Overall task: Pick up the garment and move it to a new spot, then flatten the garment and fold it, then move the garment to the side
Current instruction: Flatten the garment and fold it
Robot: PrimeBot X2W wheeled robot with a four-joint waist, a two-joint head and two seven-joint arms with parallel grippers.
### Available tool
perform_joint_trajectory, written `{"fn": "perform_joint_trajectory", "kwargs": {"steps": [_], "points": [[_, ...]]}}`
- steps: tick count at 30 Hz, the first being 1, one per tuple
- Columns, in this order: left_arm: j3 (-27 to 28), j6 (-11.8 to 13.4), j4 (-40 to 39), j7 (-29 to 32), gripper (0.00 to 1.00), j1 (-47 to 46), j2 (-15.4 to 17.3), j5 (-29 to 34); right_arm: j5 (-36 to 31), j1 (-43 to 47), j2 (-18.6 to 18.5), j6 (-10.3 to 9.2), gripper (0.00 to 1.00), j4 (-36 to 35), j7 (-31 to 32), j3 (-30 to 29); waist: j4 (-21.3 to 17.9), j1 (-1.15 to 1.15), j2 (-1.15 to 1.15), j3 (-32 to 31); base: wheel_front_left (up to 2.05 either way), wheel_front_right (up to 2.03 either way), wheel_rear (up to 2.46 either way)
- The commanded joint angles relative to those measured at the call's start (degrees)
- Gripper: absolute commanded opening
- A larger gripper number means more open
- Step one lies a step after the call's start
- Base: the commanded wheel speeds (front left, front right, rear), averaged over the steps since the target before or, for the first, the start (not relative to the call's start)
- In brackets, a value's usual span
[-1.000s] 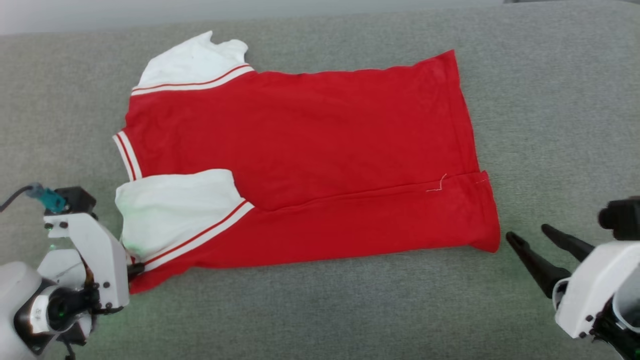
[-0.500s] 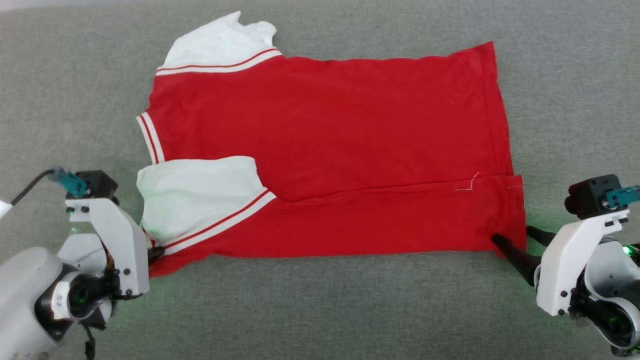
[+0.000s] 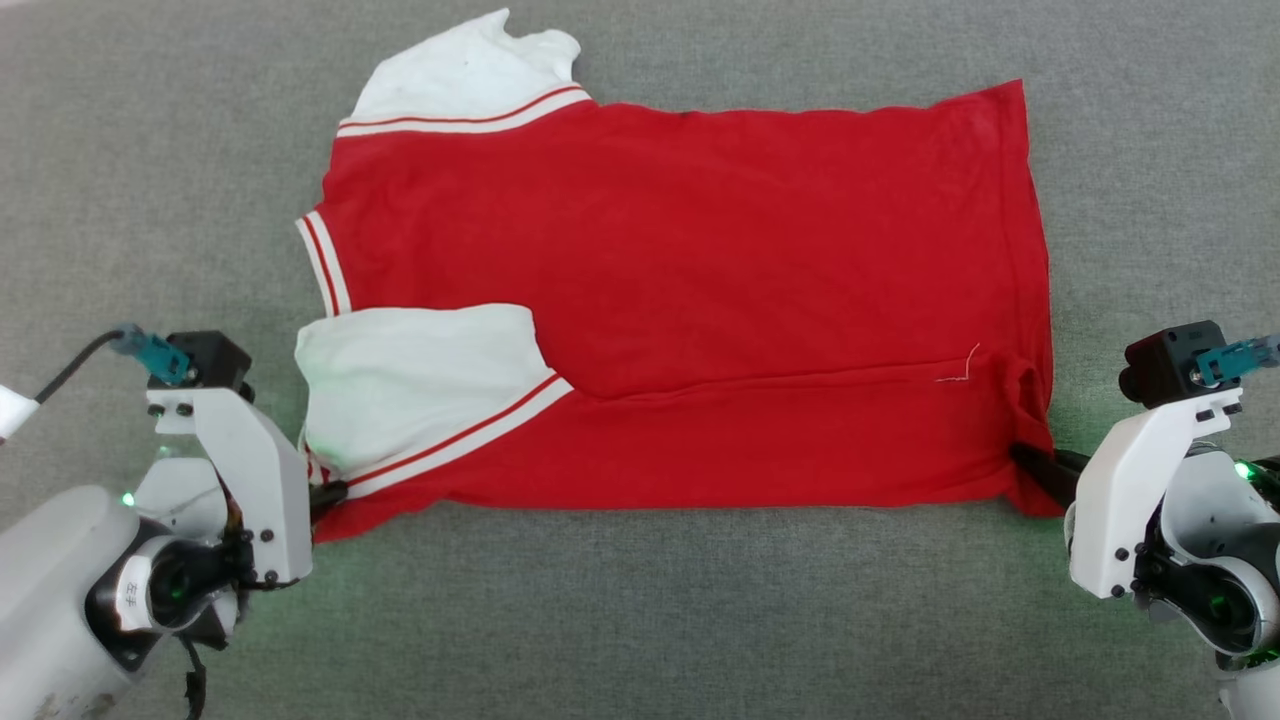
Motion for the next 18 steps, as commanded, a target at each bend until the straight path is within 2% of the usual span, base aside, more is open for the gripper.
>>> {"fn": "perform_joint_trajectory", "kwargs": {"steps": [1, 9, 18], "points": [[-0.9, -0.1, 1.3, -0.6, 0.0, 0.7, -2.0, -0.2, 0.3, 1.4, 0.4, -0.04, 0.0, 2.2, 0.7, 1.5, 0.0, 0.0, 0.0, -0.2, 0.0, 0.0, 0.0], [0.0, 0.1, 0.0, 0.1, 0.0, 0.9, -0.3, -1.1, 1.4, 1.8, -1.6, -0.05, 0.0, 0.7, 0.9, -0.2, -0.2, 0.0, 0.0, -1.9, 0.0, 0.0, 0.0], [0.7, 2.3, -4.1, 1.7, 0.0, 1.8, 3.2, -1.9, 3.0, 3.6, -3.0, -0.05, 0.0, -3.0, 2.4, -0.8, -0.2, 0.0, 0.0, -4.3, 0.0, 0.0, 0.0]]}}
